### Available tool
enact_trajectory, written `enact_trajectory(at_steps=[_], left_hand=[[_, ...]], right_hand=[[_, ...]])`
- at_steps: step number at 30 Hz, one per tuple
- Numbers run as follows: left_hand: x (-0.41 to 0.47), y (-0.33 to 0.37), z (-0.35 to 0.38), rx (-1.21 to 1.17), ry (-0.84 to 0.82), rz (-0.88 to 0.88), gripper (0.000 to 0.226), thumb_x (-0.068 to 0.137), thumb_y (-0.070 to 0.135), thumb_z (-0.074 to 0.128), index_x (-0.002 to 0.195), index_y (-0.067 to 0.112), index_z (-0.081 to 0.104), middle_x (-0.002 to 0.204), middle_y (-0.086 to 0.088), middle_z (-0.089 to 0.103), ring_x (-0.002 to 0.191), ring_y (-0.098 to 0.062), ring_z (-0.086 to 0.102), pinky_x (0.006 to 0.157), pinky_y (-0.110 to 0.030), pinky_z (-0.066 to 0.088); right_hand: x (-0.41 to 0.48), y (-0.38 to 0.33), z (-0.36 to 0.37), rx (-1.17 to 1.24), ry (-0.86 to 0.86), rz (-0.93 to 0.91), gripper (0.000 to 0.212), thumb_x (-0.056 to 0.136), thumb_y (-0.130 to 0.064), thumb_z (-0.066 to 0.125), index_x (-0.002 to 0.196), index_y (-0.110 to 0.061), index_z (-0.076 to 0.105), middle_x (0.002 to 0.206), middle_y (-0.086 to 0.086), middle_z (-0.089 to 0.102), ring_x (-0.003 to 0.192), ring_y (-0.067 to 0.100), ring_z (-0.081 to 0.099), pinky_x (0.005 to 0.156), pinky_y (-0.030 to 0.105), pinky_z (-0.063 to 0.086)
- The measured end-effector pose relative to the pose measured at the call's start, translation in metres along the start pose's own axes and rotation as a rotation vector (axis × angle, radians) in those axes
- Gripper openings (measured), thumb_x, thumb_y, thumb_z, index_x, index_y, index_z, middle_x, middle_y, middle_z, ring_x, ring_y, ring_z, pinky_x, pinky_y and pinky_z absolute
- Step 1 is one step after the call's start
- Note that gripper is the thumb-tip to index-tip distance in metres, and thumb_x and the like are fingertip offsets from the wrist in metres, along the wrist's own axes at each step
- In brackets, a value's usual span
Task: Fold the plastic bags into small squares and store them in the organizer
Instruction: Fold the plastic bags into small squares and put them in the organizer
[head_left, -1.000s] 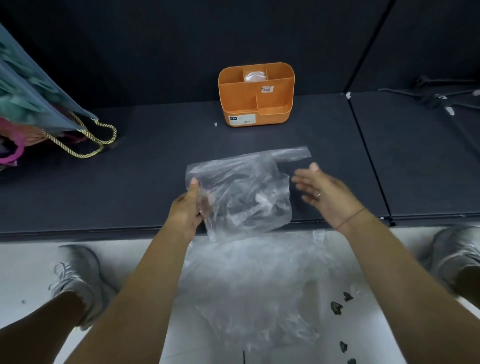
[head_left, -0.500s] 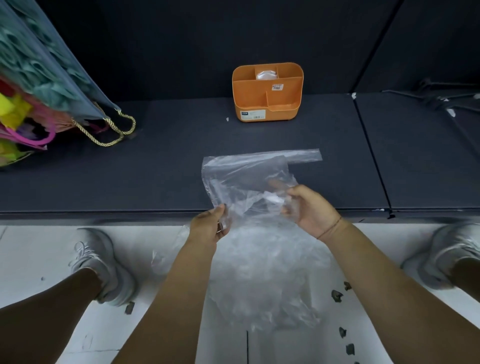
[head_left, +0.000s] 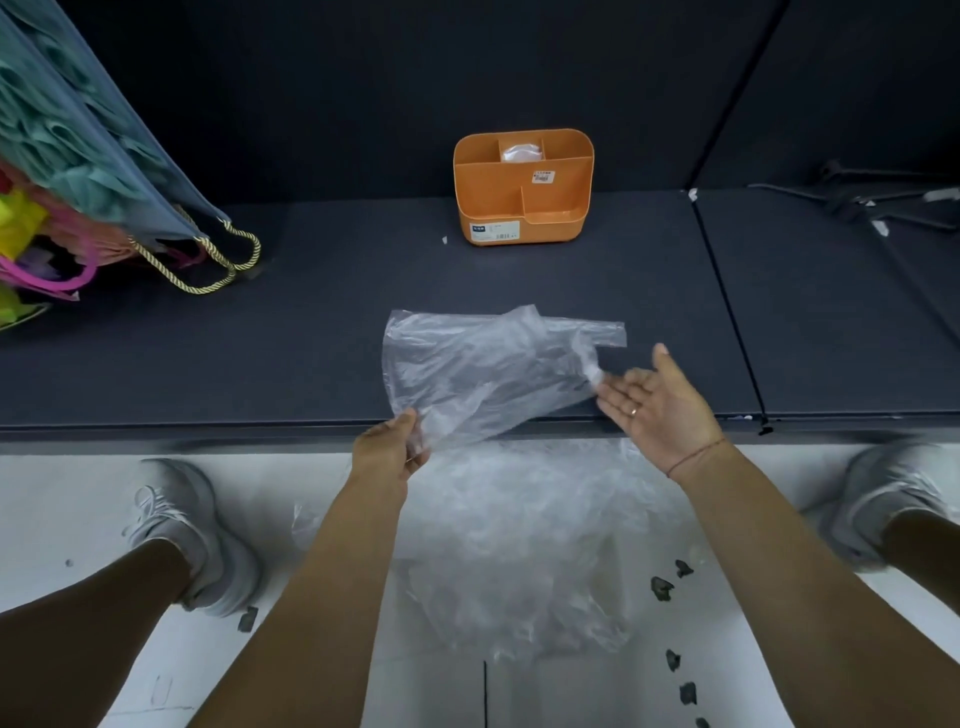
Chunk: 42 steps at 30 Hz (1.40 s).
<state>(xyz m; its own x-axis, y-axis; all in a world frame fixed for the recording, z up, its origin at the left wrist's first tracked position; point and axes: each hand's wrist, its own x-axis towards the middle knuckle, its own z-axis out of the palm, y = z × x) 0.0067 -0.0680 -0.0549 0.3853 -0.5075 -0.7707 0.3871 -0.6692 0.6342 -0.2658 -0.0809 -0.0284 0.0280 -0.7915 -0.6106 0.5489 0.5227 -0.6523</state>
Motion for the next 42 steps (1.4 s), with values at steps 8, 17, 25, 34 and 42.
enact_trajectory(at_steps=[8, 17, 25, 34, 42], left_hand=[[0.006, -0.002, -0.003, 0.064, 0.021, 0.007, 0.029, 0.096, 0.016, 0.062, 0.068, 0.010, 0.059, 0.049, -0.002, 0.041, 0.052, -0.014, 0.039, 0.055, -0.025, 0.052], [0.009, -0.008, -0.007, 0.050, 0.055, -0.013, 0.024, 0.095, 0.031, 0.064, 0.093, 0.007, 0.065, 0.066, -0.004, 0.049, 0.056, -0.014, 0.048, 0.075, -0.031, 0.057], [0.000, -0.024, -0.006, -0.026, 0.047, 0.001, 0.019, 0.093, 0.023, 0.067, 0.088, 0.009, 0.055, 0.082, -0.009, 0.064, 0.069, -0.016, 0.062, 0.062, -0.024, 0.055], [0.004, -0.020, -0.015, -0.028, 0.089, 0.078, 0.022, 0.094, 0.019, 0.066, 0.076, 0.009, 0.061, 0.063, -0.004, 0.063, 0.049, -0.008, 0.058, 0.048, -0.018, 0.051], [0.007, -0.014, -0.019, 0.003, 0.050, 0.060, 0.017, 0.094, 0.021, 0.066, 0.080, 0.012, 0.062, 0.073, -0.003, 0.063, 0.061, -0.011, 0.058, 0.044, -0.015, 0.050]], right_hand=[[-0.005, -0.003, -0.025, -0.031, 0.187, 0.000, 0.018, 0.091, -0.029, 0.064, 0.106, -0.020, 0.061, 0.089, -0.001, 0.059, 0.073, 0.008, 0.053, 0.068, 0.022, 0.048], [0.010, 0.003, -0.014, -0.456, 0.381, 0.213, 0.032, 0.093, -0.032, 0.063, 0.108, -0.004, 0.062, 0.080, 0.008, 0.068, 0.051, 0.010, 0.054, 0.038, 0.017, 0.045], [0.006, 0.013, 0.000, -0.384, 0.280, 0.261, 0.024, 0.093, -0.028, 0.062, 0.084, -0.006, 0.059, 0.070, 0.008, 0.070, 0.042, 0.005, 0.062, 0.039, 0.016, 0.048], [0.014, 0.004, -0.019, -0.330, 0.442, -0.022, 0.009, 0.095, -0.004, 0.055, 0.098, -0.004, 0.064, 0.067, 0.006, 0.058, 0.038, 0.003, 0.045, 0.037, 0.013, 0.037], [-0.004, 0.004, -0.023, -0.545, 0.279, 0.286, 0.055, 0.089, -0.058, 0.056, 0.095, -0.004, 0.064, 0.084, 0.011, 0.068, 0.068, 0.020, 0.065, 0.055, 0.028, 0.055]])
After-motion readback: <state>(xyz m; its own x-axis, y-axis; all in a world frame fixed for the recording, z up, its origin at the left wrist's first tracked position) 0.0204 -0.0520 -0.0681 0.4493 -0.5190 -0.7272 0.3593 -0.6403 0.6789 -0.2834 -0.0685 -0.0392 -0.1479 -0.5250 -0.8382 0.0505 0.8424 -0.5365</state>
